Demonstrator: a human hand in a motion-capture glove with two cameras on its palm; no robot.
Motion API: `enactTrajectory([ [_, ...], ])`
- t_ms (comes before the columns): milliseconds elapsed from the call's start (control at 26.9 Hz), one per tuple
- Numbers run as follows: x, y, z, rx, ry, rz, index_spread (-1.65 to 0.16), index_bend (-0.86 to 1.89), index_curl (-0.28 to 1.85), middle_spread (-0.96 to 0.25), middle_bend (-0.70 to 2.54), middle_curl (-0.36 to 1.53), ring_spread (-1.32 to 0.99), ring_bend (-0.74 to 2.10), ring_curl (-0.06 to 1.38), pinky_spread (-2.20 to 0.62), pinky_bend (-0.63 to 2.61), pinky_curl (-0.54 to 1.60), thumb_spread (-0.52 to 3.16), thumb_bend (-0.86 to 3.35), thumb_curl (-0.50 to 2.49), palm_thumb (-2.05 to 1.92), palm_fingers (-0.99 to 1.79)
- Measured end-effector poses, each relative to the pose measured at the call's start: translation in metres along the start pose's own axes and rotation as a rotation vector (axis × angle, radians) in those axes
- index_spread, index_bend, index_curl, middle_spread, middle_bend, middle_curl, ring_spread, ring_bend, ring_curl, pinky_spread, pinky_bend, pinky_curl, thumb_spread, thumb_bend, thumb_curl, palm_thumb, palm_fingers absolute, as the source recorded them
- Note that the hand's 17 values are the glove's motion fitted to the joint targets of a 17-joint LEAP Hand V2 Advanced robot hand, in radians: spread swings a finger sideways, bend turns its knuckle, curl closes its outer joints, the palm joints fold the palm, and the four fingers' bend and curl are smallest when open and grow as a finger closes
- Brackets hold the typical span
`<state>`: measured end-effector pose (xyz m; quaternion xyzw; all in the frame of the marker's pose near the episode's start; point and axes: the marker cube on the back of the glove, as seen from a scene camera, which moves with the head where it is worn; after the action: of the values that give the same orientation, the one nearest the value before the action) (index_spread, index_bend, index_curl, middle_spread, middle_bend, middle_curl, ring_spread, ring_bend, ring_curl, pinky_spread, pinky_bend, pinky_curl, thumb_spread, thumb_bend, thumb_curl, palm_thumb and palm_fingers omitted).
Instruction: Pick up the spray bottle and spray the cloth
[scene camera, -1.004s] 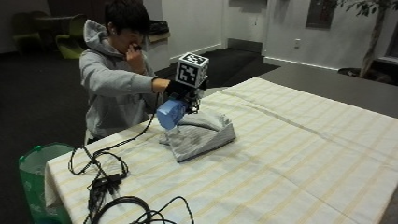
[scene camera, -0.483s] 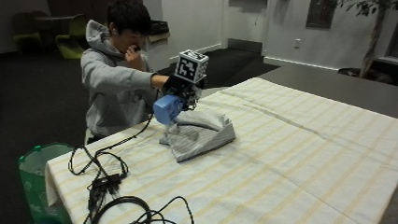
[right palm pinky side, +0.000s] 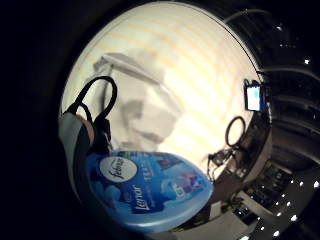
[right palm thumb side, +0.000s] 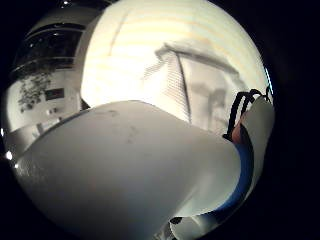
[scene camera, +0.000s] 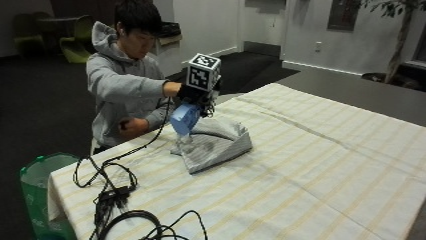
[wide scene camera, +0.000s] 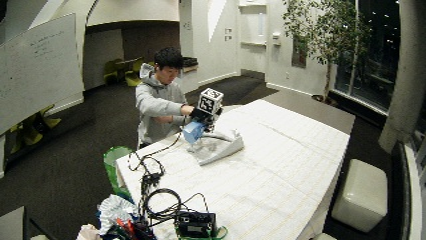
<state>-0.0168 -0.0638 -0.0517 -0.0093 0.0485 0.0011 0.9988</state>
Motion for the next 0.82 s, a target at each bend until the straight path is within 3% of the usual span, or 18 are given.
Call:
enactTrajectory([
  [223,-0.062,0.003,-0.051,0.302,-0.446,-0.180,-0.20,0.53,0.54,-0.10,0.66,0.49,-0.18,0.55,0.45,-0.25,0.38,0.39,0.02,-0.04,0.71,0.96,1.40],
  [446,-0.144,-0.014,-0.037,0.594,-1.073,-0.286,-0.19,0.53,0.54,-0.11,0.66,0.49,-0.18,0.55,0.45,-0.25,0.39,0.40,0.04,-0.04,0.71,0.97,1.40],
  [558,-0.182,-0.032,-0.010,0.607,-1.225,-0.287,-0.19,0.53,0.54,-0.11,0.66,0.49,-0.18,0.55,0.45,-0.25,0.39,0.40,0.05,-0.04,0.71,0.98,1.40],
  [818,-0.262,-0.070,0.068,0.489,-1.263,-0.337,-0.19,0.52,0.54,-0.10,0.65,0.49,-0.18,0.55,0.45,-0.25,0.39,0.40,0.06,-0.04,0.72,0.98,1.39],
])
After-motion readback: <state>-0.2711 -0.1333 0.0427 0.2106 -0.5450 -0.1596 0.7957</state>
